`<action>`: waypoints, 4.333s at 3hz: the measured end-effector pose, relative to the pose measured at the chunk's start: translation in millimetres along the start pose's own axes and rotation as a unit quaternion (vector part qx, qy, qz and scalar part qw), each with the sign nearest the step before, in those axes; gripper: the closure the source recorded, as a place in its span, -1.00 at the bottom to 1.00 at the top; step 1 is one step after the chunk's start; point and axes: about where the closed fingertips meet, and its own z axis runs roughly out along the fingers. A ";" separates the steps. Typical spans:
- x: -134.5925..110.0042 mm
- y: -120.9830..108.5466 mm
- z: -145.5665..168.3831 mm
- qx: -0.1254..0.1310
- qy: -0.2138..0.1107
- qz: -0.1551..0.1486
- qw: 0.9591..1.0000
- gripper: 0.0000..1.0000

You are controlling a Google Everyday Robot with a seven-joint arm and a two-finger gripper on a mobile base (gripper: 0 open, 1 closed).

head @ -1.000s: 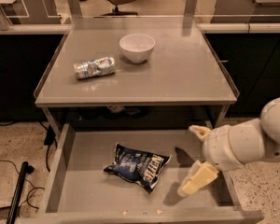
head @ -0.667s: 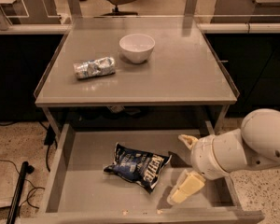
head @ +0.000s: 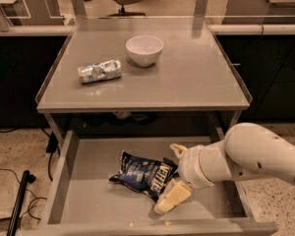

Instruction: Pick blue chip bag from top drawer and place on counter

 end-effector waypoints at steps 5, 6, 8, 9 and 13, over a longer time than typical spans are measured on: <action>-9.9 -17.7 89.1 0.009 -0.024 0.052 0.998 -1.00; -4.7 -23.1 98.2 0.031 -0.021 0.059 0.998 -1.00; -4.5 -23.4 98.6 0.032 -0.021 0.059 0.998 -0.03; -4.5 -23.4 98.6 0.032 -0.021 0.059 0.998 0.43; -34.1 -22.1 50.8 0.053 -0.044 0.026 0.997 1.00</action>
Offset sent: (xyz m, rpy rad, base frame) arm 0.0096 0.0351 -0.0225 0.0643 0.0416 -0.0471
